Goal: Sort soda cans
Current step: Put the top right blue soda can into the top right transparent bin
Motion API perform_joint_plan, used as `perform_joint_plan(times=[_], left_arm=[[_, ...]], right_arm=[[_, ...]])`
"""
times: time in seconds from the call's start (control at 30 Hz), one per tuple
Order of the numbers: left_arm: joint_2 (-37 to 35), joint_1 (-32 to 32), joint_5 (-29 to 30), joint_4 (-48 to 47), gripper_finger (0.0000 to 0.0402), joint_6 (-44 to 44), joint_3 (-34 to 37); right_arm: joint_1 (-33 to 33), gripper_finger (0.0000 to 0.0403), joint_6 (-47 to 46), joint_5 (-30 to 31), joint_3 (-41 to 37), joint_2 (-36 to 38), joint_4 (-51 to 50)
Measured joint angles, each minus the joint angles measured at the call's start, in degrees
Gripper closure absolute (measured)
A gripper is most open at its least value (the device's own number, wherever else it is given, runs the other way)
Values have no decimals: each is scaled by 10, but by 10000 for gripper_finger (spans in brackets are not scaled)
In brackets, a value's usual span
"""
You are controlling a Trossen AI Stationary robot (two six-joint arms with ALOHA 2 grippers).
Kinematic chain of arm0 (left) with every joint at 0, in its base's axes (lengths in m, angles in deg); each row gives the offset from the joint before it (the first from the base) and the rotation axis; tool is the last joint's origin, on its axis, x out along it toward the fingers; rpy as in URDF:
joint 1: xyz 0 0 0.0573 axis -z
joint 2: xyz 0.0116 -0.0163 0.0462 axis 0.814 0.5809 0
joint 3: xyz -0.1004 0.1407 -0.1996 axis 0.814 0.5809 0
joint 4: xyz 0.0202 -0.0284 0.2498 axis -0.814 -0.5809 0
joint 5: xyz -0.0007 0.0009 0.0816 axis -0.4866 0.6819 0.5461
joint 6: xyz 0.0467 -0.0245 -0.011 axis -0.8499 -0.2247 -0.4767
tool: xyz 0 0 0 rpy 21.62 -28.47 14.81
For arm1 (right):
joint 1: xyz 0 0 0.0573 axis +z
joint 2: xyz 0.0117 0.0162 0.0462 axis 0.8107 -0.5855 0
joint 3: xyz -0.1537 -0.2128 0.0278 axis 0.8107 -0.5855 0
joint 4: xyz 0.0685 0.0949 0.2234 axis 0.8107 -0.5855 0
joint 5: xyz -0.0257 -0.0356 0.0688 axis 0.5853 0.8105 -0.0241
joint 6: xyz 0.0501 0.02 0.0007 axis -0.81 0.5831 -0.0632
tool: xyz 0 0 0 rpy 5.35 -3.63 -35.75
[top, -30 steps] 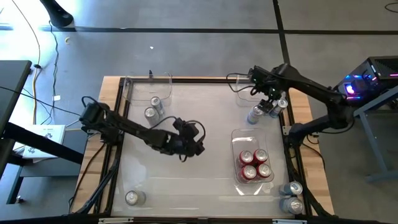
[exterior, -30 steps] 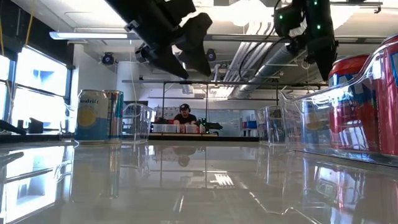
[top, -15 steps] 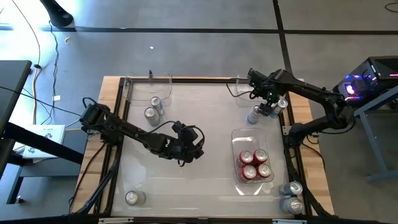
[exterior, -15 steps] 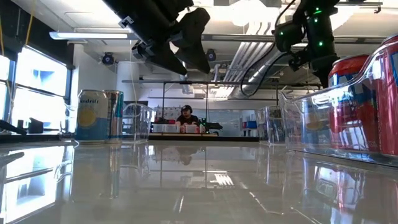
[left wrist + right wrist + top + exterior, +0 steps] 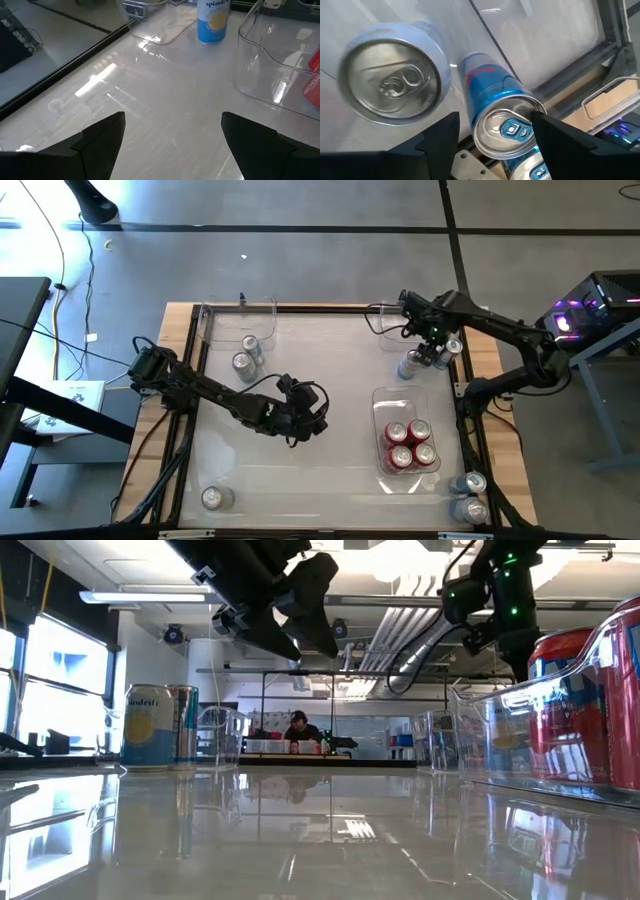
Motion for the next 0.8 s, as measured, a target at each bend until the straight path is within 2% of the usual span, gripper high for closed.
perform_joint_plan(times=[0.3, 0.43, 0.57, 0.67, 0.8], left_arm=[[0, 0, 0, 0, 78, 0, 0], [0, 0, 0, 0, 78, 1, 0], [0, 0, 0, 0, 78, 0, 0], [0, 0, 0, 0, 78, 0, 0], [0, 0, 0, 0, 78, 1, 0]], right_arm=[[-5, 151, -16, -60, 29, 0, -18], [-18, 118, -17, -27, 29, 0, -18], [-39, 88, -16, -22, 29, 0, -9], [-49, 82, -24, 8, 29, 0, -3], [-61, 81, -17, -18, 29, 0, 2]])
